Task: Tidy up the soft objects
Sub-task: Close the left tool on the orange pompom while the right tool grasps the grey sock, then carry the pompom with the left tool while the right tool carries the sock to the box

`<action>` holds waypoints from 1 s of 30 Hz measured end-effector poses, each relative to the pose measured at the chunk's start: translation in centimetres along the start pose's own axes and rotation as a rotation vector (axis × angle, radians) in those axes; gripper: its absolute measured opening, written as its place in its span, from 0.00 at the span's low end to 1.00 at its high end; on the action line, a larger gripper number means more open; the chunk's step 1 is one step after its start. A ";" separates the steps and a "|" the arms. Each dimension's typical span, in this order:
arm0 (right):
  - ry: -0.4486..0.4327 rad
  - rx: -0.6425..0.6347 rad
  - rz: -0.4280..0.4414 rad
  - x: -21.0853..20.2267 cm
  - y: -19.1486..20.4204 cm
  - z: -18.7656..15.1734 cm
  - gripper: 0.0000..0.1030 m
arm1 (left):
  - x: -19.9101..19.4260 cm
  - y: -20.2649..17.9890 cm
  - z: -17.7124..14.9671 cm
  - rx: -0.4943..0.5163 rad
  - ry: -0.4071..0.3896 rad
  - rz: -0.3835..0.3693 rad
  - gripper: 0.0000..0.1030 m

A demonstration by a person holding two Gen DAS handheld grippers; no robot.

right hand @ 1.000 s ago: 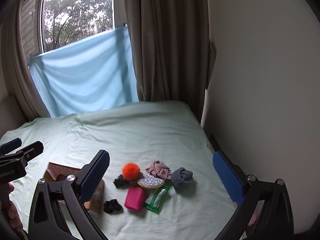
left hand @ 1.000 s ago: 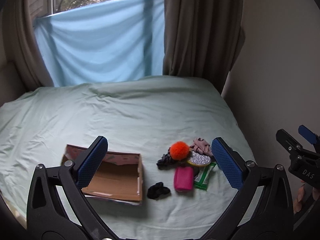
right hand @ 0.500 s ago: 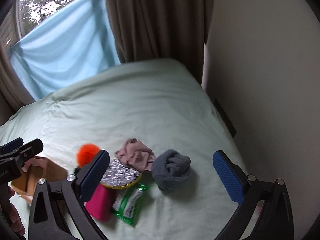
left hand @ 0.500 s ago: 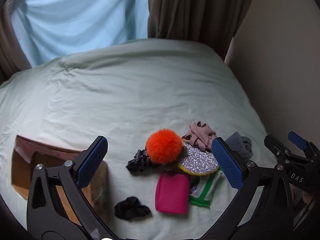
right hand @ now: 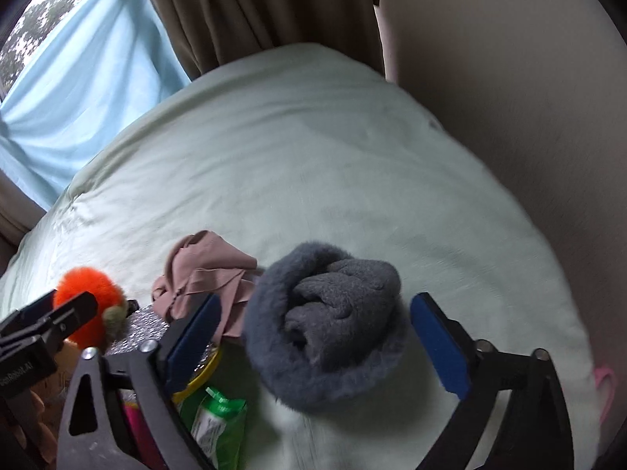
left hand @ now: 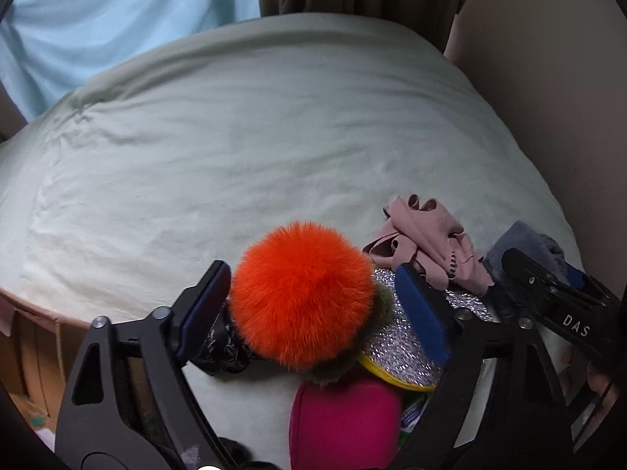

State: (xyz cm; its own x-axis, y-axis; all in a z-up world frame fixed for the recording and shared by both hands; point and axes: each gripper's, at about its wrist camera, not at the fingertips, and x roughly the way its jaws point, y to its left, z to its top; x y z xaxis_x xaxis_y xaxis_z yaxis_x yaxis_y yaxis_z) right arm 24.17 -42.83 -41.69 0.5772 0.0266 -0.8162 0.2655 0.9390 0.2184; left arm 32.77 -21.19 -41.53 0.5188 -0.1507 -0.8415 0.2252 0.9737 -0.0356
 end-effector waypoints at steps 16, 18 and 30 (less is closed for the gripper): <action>0.001 0.050 0.005 2.1 -0.9 -0.2 0.42 | 1.5 0.5 -0.1 0.016 0.055 -0.014 0.31; -0.012 0.046 0.007 1.5 -0.9 -0.2 0.41 | 0.7 0.3 0.2 0.021 0.045 -0.018 0.31; -0.116 0.001 0.004 -5.8 0.7 1.8 0.41 | -7.7 -0.2 3.2 0.019 -0.045 -0.038 0.31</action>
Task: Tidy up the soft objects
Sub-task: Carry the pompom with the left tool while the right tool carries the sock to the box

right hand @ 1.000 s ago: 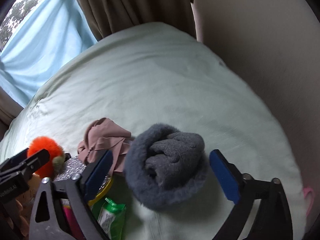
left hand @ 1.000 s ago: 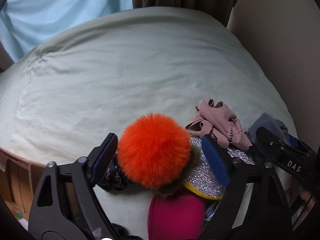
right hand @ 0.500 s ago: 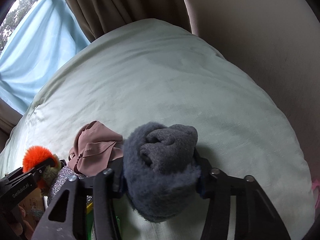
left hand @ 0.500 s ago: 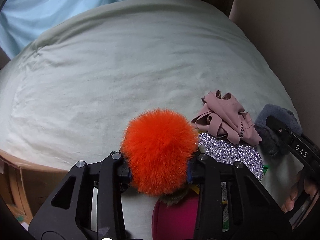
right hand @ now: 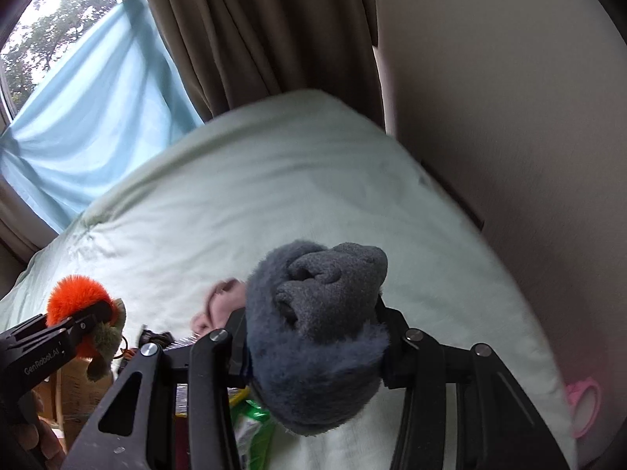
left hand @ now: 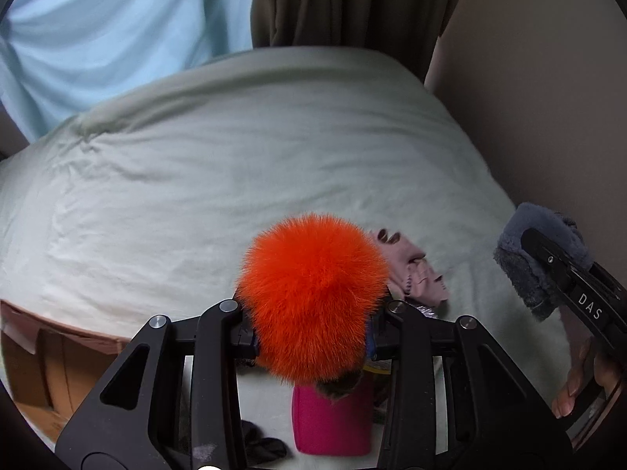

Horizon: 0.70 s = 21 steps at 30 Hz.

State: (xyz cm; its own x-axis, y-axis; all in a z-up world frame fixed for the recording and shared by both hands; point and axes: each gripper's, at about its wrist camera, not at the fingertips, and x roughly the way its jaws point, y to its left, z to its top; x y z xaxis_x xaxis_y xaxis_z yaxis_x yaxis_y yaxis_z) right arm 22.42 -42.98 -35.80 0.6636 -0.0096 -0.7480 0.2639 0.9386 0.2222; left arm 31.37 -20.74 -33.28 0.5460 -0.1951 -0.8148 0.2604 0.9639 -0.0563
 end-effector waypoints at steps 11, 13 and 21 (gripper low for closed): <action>-0.094 -0.085 0.036 -11.7 5.4 4.2 0.41 | -14.0 2.6 2.3 -0.080 -0.121 -0.020 0.31; -0.109 -0.101 0.052 -14.1 7.0 4.6 0.41 | -16.5 3.9 2.3 -0.100 -0.138 -0.021 0.31; -0.129 -0.174 0.130 -22.0 15.7 4.1 0.41 | -25.5 10.9 0.6 -0.120 -0.178 0.022 0.31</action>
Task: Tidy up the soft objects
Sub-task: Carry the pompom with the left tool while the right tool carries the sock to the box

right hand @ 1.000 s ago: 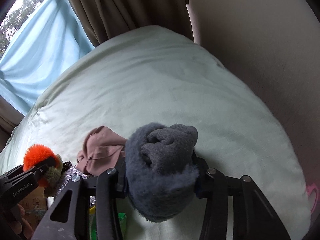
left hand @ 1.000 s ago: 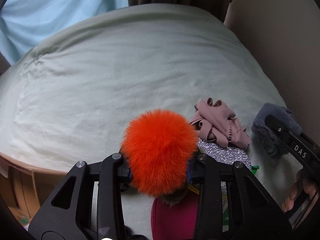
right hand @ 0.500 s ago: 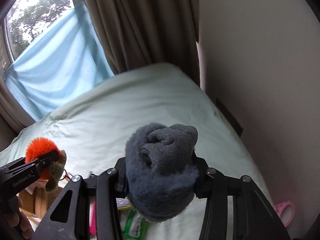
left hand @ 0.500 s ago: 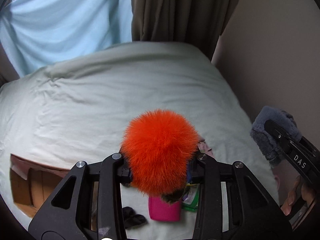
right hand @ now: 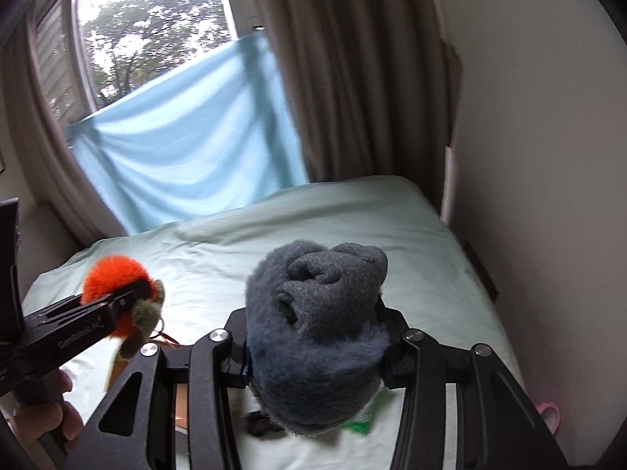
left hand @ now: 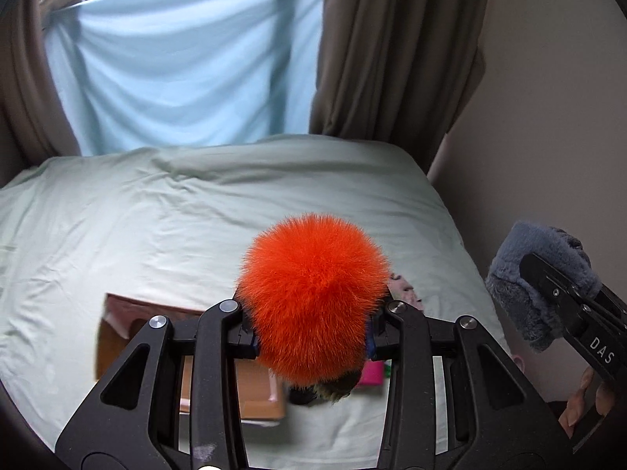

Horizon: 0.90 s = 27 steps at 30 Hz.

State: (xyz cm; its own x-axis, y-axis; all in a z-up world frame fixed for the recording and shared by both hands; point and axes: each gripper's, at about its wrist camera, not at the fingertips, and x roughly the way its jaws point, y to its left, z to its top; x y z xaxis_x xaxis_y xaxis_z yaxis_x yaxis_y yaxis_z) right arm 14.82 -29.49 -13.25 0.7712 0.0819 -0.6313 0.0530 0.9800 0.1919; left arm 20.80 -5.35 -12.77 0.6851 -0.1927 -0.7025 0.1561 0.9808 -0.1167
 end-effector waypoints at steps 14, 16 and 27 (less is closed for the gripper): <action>0.143 -0.024 0.146 2.7 19.5 -3.3 0.41 | -1.8 19.1 -3.1 -0.013 0.112 0.090 0.31; 0.173 -0.009 0.152 3.9 21.4 -4.0 0.41 | -0.7 21.1 -3.8 -0.011 0.137 0.096 0.31; 0.407 0.045 0.144 12.7 26.2 -9.6 0.41 | 6.7 27.4 -8.0 -0.049 0.289 0.111 0.31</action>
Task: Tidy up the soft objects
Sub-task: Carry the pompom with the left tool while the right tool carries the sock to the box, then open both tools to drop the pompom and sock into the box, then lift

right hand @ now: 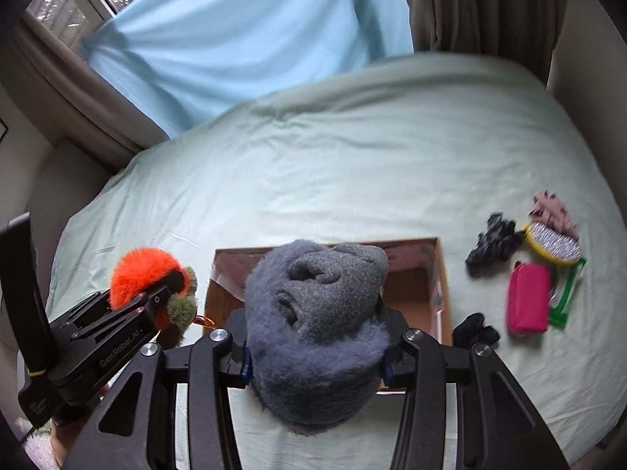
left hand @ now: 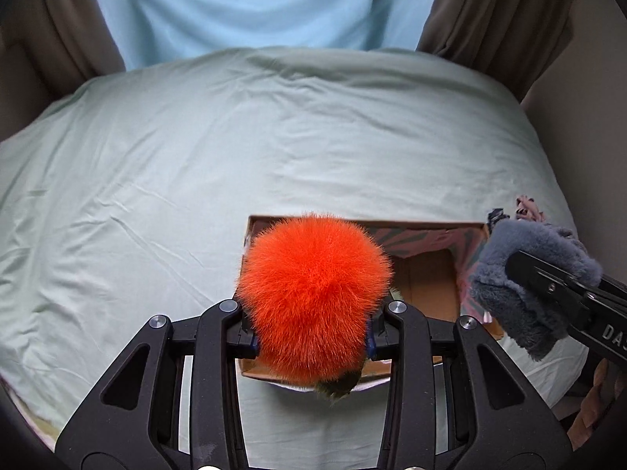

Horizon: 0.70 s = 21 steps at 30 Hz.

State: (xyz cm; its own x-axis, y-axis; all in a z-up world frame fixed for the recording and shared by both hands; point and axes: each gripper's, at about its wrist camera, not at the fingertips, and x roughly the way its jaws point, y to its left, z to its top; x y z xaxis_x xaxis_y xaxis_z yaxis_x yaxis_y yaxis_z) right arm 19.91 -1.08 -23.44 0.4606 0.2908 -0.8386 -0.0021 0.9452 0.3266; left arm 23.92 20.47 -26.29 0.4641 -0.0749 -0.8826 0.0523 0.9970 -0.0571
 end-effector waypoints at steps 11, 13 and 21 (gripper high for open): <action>0.224 0.097 0.019 11.3 -1.8 0.2 0.43 | 9.2 -1.3 -0.8 0.031 0.187 -0.011 0.31; 0.260 0.095 0.018 12.8 -2.1 0.2 0.44 | 10.7 -1.5 -1.1 0.033 0.214 -0.017 0.31; 0.343 0.114 0.034 16.7 -3.3 0.0 0.51 | 12.2 -2.1 -1.4 0.088 0.216 -0.054 0.50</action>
State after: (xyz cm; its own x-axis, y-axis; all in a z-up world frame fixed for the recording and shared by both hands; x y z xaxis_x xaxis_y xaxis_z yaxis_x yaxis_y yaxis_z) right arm 27.63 0.65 -38.56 0.1371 0.3732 -0.9176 0.0956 0.9170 0.3872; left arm 28.22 17.47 -37.62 0.2592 -0.1128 -0.9592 0.1530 0.9854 -0.0746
